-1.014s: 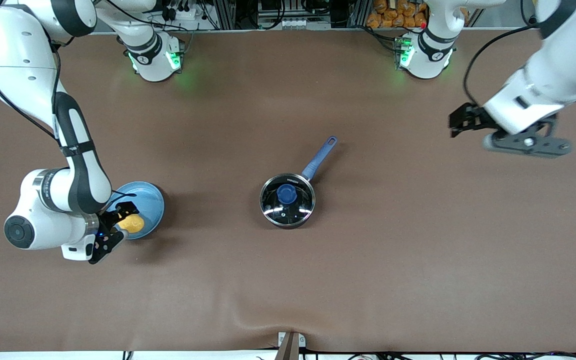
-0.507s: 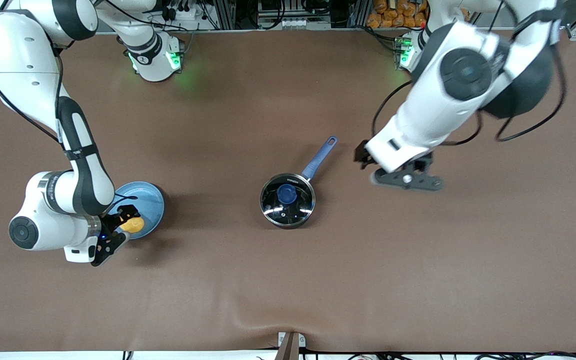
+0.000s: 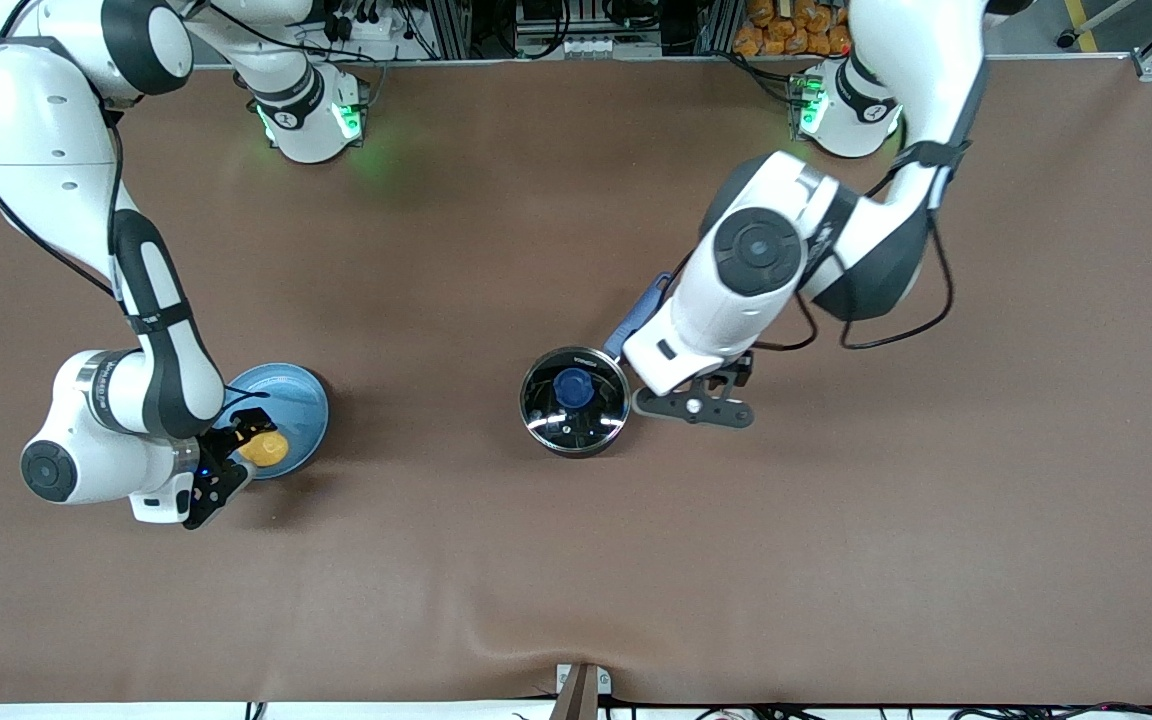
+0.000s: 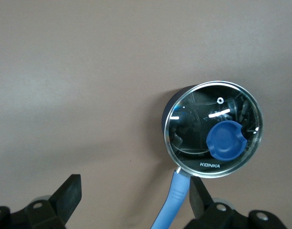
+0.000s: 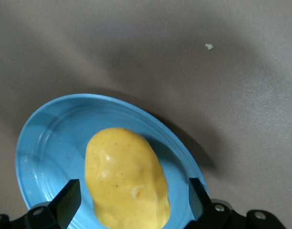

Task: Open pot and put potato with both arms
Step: 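Grasp the potato with the right gripper while the left gripper grasps the knob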

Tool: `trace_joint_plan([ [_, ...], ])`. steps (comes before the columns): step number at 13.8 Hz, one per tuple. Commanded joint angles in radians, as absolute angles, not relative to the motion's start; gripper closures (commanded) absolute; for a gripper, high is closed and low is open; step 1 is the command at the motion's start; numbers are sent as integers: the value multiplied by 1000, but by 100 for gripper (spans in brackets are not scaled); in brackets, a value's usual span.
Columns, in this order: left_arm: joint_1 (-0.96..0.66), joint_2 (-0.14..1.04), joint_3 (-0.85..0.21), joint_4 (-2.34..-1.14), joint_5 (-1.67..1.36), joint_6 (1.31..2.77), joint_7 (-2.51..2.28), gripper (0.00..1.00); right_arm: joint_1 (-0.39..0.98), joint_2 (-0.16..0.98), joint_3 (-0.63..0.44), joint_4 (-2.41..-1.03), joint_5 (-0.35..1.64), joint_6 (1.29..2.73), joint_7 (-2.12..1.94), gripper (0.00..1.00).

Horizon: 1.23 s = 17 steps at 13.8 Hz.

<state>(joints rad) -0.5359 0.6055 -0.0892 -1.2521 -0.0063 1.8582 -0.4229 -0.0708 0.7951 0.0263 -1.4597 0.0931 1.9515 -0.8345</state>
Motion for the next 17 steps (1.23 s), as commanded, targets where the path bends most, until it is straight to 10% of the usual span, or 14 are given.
trace_joint_plan([
  [1,-681,686,33,-1169,12,1912,-480,0,-84,805,37,-1443,106,1953,-857,0],
  [4,-745,718,78,-1172,11,1976,-495,0,-83,805,37,-1442,106,1948,-856,45],
  [7,-762,736,71,-1173,3,2003,-541,0,-83,801,38,-1439,106,1939,-853,69],
  [17,-807,825,69,-1186,-3,2158,-684,0,-42,689,41,-1428,178,1855,-720,72],
])
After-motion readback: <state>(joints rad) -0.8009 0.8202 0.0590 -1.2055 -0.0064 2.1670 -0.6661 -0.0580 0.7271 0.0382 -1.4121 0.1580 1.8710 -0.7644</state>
